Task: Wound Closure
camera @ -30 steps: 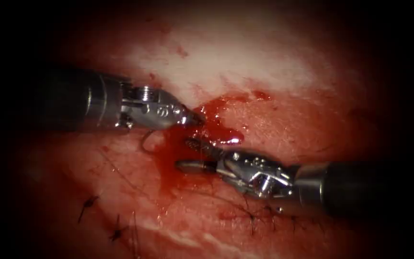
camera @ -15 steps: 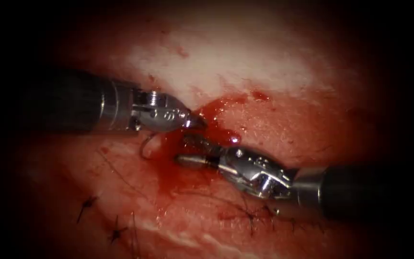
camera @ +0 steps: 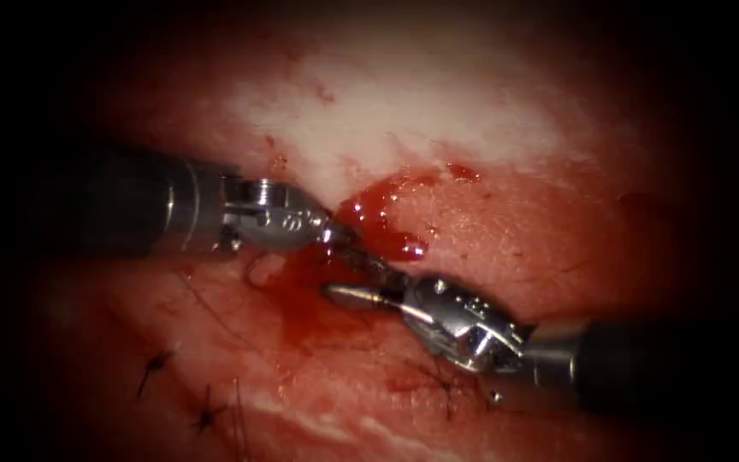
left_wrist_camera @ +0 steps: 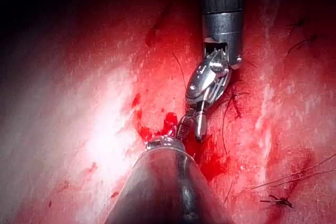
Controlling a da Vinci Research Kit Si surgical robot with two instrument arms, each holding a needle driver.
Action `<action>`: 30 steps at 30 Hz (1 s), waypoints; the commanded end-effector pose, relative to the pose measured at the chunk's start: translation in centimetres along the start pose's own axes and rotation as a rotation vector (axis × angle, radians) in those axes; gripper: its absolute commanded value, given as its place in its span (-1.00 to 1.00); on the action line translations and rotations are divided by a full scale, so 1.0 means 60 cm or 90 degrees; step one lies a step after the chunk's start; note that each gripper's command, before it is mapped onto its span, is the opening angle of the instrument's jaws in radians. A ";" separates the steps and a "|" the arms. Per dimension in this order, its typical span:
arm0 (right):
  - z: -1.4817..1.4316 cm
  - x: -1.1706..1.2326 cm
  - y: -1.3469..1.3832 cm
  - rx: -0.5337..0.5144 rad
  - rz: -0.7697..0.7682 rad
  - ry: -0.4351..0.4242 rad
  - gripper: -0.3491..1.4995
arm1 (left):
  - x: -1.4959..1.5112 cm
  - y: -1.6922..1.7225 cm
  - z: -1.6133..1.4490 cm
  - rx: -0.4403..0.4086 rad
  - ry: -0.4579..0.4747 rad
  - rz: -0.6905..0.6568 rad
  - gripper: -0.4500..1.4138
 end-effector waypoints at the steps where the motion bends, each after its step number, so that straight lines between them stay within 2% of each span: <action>1: 0.0000 -0.0015 -0.0002 -0.004 0.002 0.003 -0.20 | 0.0002 0.0007 0.0014 -0.004 0.002 0.000 -1.00; 16: -0.0009 -0.0010 0.0006 -0.009 0.023 0.044 -0.22 | -0.0005 0.0015 0.0025 0.005 0.015 -0.003 -1.00; 23: -0.0013 -0.0009 0.0009 -0.041 0.023 0.058 -0.29 | -0.0004 0.0020 0.0023 0.007 0.018 -0.003 -1.00; 26: -0.0021 -0.0009 0.0013 -0.077 0.026 0.065 -0.36 | -0.0006 0.0020 0.0027 0.010 0.021 -0.006 -1.00; 30: -0.0027 -0.0010 0.0015 -0.117 0.034 0.067 -0.36 | -0.0006 0.0014 0.0032 0.015 0.027 -0.010 -1.00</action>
